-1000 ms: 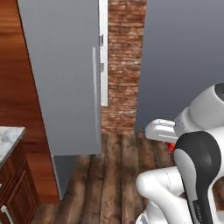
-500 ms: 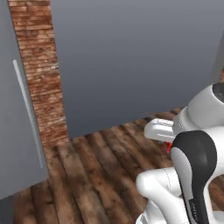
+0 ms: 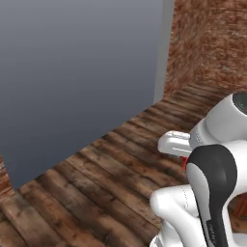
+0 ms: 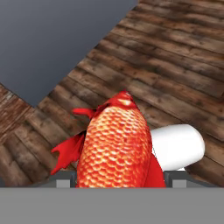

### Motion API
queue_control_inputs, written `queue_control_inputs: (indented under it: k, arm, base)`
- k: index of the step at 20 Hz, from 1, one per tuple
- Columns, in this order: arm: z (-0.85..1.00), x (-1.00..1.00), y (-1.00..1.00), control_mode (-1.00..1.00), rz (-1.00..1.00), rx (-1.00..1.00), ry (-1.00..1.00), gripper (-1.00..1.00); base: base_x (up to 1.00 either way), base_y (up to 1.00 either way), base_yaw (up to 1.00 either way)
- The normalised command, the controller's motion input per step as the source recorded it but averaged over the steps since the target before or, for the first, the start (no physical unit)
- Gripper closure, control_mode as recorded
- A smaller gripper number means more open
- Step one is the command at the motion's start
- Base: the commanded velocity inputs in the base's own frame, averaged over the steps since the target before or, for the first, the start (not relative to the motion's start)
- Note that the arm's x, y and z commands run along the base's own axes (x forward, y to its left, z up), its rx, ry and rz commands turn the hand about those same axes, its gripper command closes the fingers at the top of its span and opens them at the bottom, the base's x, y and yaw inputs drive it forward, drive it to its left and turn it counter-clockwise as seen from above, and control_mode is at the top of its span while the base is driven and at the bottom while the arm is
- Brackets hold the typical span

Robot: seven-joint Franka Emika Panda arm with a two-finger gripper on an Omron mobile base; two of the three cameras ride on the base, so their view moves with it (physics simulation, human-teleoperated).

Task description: Take the fish from the fridge and place it on the digital scale on the counter by the fridge. Wait a few seconds for a reading, then move it to the plate on the dining counter.

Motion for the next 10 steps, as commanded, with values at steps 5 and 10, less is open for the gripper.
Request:
queue_control_inputs:
  k: [5,10]
  arm:
    - [0.0,0.0,0.0,1.0,0.0,0.0,0.0,1.0]
    - [0.0,0.0,0.0,1.0,0.0,0.0,0.0,1.0]
  base:
    - [0.89,0.0,-0.57]
    - [0.99,0.0,-0.5]
